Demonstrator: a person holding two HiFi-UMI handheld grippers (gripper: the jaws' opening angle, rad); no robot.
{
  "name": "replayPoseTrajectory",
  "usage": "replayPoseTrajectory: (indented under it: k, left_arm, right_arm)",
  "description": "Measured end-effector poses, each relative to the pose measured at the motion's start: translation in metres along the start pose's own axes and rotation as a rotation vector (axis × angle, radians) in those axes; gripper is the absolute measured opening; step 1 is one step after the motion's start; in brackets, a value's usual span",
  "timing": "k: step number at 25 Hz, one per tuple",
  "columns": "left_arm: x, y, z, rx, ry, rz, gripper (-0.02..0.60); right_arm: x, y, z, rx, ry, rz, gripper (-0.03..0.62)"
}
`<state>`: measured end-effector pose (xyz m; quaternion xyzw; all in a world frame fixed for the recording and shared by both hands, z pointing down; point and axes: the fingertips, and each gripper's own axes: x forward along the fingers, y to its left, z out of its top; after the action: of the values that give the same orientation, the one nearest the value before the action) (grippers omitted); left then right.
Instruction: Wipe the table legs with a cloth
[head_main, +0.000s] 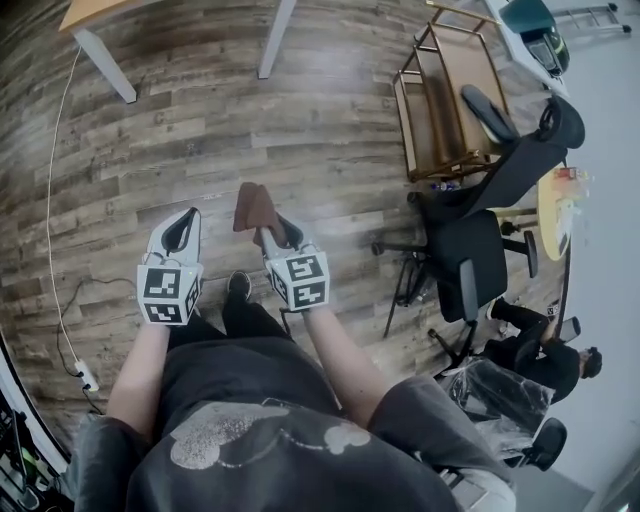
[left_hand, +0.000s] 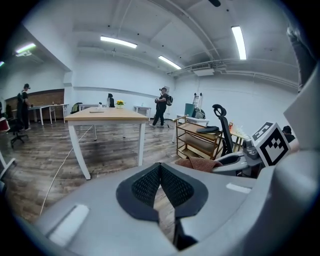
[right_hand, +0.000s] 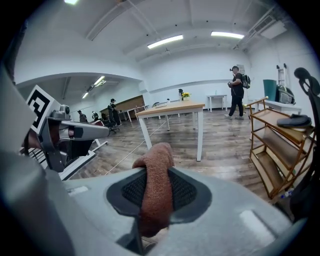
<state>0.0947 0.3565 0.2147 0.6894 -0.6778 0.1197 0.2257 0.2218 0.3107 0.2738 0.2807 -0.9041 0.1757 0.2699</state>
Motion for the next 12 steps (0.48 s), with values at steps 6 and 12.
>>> replayPoseTrajectory:
  k: [6,12]
  left_arm:
    - [-0.007,0.006,0.004,0.021,-0.019,-0.016,0.018]
    - [-0.021,0.021,0.004,0.023,-0.025,0.006,0.019]
  right_arm:
    - [0.0,0.012,0.003,-0.02,0.002,-0.012,0.081]
    - [0.002,0.024,0.015,-0.038,-0.02,-0.009,0.081]
